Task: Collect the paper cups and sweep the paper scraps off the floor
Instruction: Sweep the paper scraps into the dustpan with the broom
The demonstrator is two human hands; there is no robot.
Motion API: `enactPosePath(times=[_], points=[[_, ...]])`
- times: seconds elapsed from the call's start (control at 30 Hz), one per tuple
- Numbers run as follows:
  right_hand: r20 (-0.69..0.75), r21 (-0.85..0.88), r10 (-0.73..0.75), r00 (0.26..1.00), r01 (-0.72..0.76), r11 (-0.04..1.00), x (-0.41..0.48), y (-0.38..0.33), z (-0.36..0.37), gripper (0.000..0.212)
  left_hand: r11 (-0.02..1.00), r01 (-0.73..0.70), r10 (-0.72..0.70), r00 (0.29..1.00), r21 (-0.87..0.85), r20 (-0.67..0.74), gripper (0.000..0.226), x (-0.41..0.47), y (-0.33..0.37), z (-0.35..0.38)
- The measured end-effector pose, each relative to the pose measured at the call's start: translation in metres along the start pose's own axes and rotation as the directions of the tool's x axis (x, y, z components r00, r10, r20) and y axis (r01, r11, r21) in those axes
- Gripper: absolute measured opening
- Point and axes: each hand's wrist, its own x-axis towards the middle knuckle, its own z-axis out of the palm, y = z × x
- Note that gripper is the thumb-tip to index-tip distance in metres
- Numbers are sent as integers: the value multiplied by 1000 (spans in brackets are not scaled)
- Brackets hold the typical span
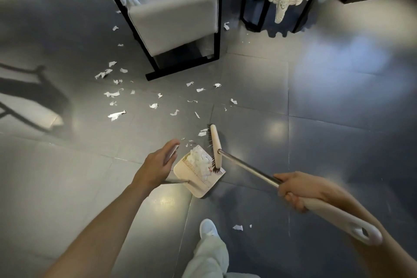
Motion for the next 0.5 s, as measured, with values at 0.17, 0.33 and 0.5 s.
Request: enactPosePath(times=[0.17,0.33,0.5], points=[[-108,102,-28,994,39,994,-24,63,4,49,1000,-13,12,998,-9,-68,31,-67,3,15],[-176,158,-25,984,53,986,-47,132,20,47,998,-2,-8,989,-64,-150,29,-144,0,24],[-245,21,22,969,-17,1000,-50,187,42,40,989,28,-50,987,-147,-150,27,-206,-9,26]])
